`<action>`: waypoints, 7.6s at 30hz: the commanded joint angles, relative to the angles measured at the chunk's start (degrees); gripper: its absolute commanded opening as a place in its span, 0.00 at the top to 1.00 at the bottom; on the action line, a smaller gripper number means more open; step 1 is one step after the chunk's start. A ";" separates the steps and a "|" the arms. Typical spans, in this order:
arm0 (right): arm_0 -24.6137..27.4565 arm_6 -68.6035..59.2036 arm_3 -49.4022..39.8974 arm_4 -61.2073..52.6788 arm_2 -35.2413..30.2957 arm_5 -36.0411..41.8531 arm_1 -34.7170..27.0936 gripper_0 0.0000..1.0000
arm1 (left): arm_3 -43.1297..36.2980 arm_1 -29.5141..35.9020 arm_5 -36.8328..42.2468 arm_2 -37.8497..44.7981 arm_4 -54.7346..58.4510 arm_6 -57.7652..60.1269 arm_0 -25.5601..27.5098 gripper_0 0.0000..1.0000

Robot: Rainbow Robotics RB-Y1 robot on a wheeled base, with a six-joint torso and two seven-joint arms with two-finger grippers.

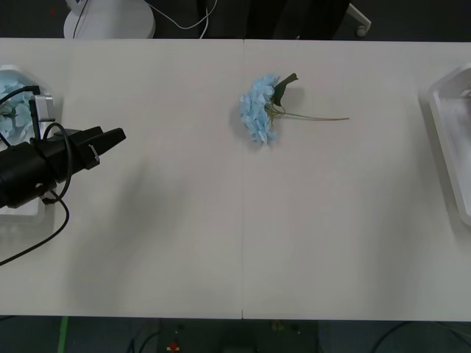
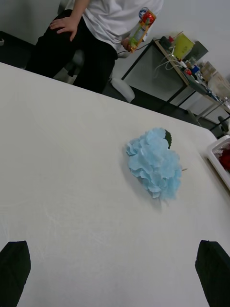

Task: Put the red flowers into the right box and the blue flowers into the left box

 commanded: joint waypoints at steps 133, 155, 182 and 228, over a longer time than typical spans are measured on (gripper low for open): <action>-37.13 66.71 42.99 -8.67 30.16 -5.38 43.94 0.02 | -24.51 -2.87 26.15 2.47 -24.94 13.97 -7.00 0.00; -37.13 66.09 42.99 -14.73 32.00 -8.98 47.20 0.19 | -24.51 -3.22 25.62 2.47 -26.08 13.88 -6.83 0.00; -37.13 68.11 42.90 -19.22 32.27 5.17 46.14 1.00 | -24.51 -3.22 25.62 2.47 -26.08 13.79 -6.30 0.00; -37.04 69.74 40.62 -31.35 31.48 -3.79 44.91 1.00 | -24.51 -3.22 24.92 2.47 -25.91 12.48 -5.07 0.00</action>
